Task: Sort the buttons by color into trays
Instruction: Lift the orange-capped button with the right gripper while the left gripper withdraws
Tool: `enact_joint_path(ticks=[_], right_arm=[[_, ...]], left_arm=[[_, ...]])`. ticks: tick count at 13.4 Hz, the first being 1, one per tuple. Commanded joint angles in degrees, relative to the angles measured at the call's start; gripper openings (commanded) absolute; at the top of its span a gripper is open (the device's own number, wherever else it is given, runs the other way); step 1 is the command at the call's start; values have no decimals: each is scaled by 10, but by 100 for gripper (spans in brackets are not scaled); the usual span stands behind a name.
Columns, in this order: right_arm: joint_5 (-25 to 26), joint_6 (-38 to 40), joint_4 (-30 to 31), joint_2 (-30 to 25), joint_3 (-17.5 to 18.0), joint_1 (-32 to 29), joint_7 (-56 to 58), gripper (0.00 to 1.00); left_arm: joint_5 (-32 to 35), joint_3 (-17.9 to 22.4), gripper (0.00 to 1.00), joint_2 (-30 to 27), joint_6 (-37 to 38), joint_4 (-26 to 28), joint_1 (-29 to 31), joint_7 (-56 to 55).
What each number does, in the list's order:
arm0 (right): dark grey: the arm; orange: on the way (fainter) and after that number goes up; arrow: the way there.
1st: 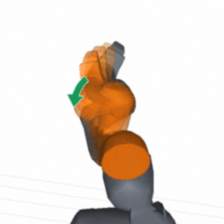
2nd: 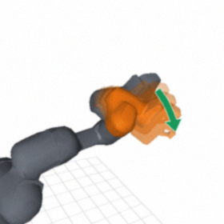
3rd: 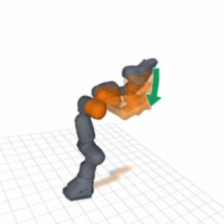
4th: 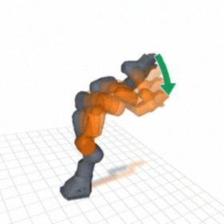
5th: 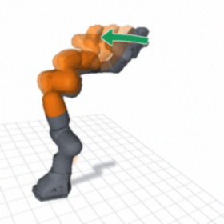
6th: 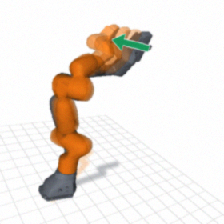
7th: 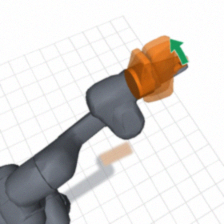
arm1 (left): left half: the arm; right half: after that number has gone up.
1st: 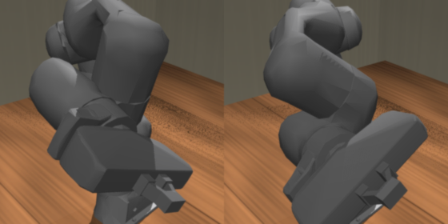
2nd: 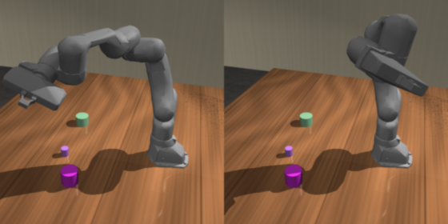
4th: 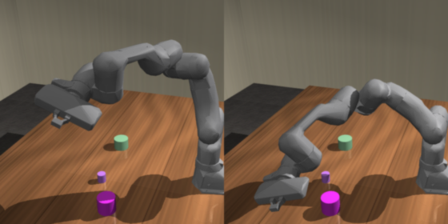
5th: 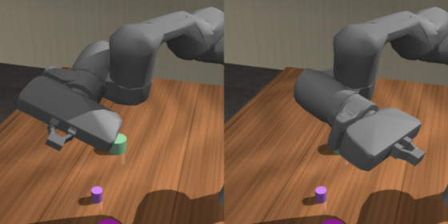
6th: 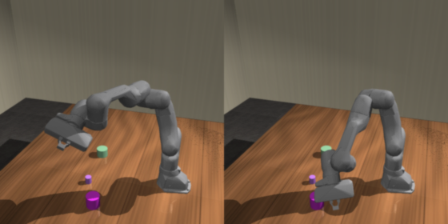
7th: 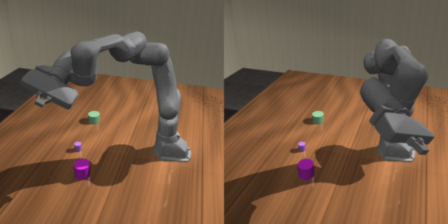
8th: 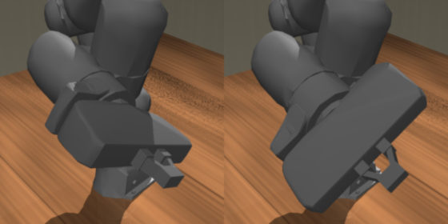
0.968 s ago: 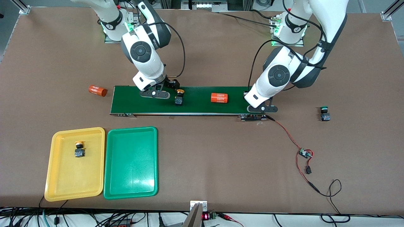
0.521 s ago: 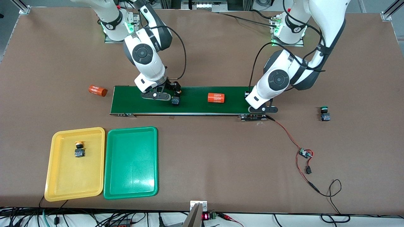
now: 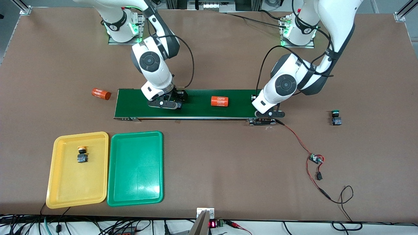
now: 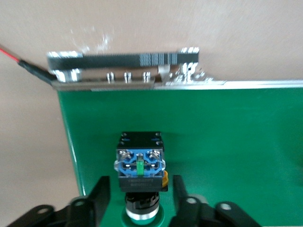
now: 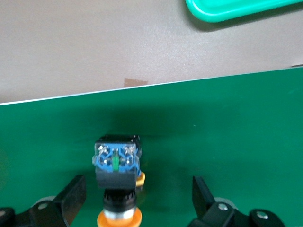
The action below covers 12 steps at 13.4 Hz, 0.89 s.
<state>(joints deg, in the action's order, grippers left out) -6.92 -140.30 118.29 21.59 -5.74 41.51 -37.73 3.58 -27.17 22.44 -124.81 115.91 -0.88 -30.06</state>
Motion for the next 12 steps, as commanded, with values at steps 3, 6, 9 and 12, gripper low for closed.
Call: enact_joint_path(ticks=[3,6,9,12], right_arm=[[12,-8,-12,17,0,-5,-6,74],[13,-1,-21,8,-8,-11,3,32],[13,34,-41,6,-16,-19,28,9],[13,72,-77,4,-30,-41,67,6]], left_arm=[[-11,46,100,-61,33,-8,33,13],[-5,49,100,-49,40,-5,124,16],[24,51,100,-15,34,-18,208,18],[137,49,100,20,13,-49,279,72]])
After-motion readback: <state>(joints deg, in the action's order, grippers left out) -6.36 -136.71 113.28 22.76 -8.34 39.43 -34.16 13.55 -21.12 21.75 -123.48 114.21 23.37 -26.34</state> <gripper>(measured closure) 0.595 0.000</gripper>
